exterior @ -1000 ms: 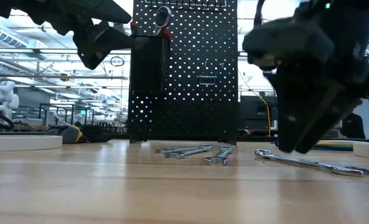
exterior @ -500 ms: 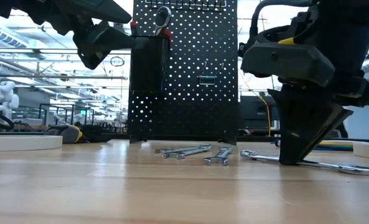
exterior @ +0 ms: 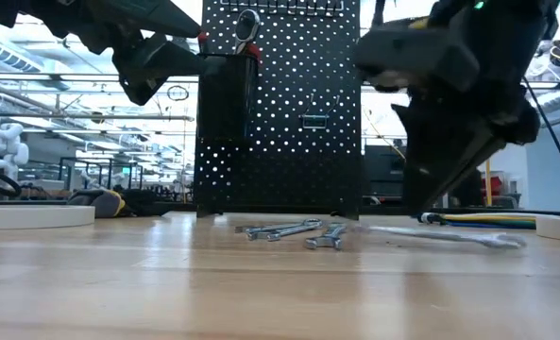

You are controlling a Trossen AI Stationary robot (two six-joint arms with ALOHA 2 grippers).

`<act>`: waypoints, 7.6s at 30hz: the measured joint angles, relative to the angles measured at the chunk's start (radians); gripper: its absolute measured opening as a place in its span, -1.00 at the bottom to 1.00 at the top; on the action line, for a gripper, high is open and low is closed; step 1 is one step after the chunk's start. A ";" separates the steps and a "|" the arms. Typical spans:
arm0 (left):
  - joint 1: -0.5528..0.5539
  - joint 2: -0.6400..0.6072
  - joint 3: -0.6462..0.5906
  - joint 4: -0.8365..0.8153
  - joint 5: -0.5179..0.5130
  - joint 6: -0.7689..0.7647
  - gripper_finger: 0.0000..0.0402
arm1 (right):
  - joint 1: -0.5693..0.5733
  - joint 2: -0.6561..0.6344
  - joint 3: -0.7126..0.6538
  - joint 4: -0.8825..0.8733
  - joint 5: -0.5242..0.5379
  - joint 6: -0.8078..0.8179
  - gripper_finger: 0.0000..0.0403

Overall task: Hang tools onto peg board
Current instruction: Hang the wrench on the peg board

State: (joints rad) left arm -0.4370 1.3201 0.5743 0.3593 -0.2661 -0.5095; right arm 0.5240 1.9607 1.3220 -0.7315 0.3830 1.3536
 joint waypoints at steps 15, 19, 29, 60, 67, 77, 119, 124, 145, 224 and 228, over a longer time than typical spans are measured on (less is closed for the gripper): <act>0.006 0.000 0.000 -0.002 -0.001 -0.001 -0.12 | -0.017 -0.031 0.003 -0.088 -0.028 -0.040 -0.77; 0.013 0.000 0.000 -0.002 0.000 -0.002 -0.12 | -0.036 -0.013 0.003 -0.086 -0.106 -0.094 -0.49; 0.012 0.000 0.000 -0.001 0.000 -0.006 -0.12 | -0.047 0.045 -0.023 -0.099 -0.108 -0.132 -0.17; 0.011 0.000 0.000 -0.001 -0.001 -0.002 -0.12 | -0.039 0.017 -0.054 0.003 -0.103 -0.137 -0.92; 0.012 0.000 0.000 -0.002 -0.001 0.003 -0.12 | -0.039 -0.016 -0.054 0.028 -0.054 -0.152 -0.98; 0.019 0.000 0.000 -0.003 -0.005 0.071 -0.12 | -0.045 -0.030 -0.054 0.071 -0.047 -0.200 -0.98; 0.035 0.000 0.000 -0.001 -0.004 0.071 -0.12 | -0.050 0.070 -0.096 0.217 -0.099 -0.260 -0.91; 0.035 0.000 0.000 -0.001 -0.004 0.070 -0.12 | -0.050 0.052 -0.102 0.226 -0.094 -0.254 -0.91; 0.035 0.000 0.000 0.000 -0.012 0.070 -0.12 | -0.054 -0.026 -0.106 0.246 -0.022 -0.269 -0.99; 0.022 0.316 -0.014 0.473 0.094 -0.114 -0.12 | -0.003 -0.079 0.066 0.299 0.303 -0.377 -0.99; 0.023 0.317 -0.014 0.455 0.065 -0.117 -0.12 | 0.010 -0.104 0.066 0.313 0.325 -0.378 -0.99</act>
State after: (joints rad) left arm -0.4137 1.6367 0.5606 0.8143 -0.2015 -0.6268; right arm 0.5340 1.8572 1.3884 -0.4185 0.7079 0.9760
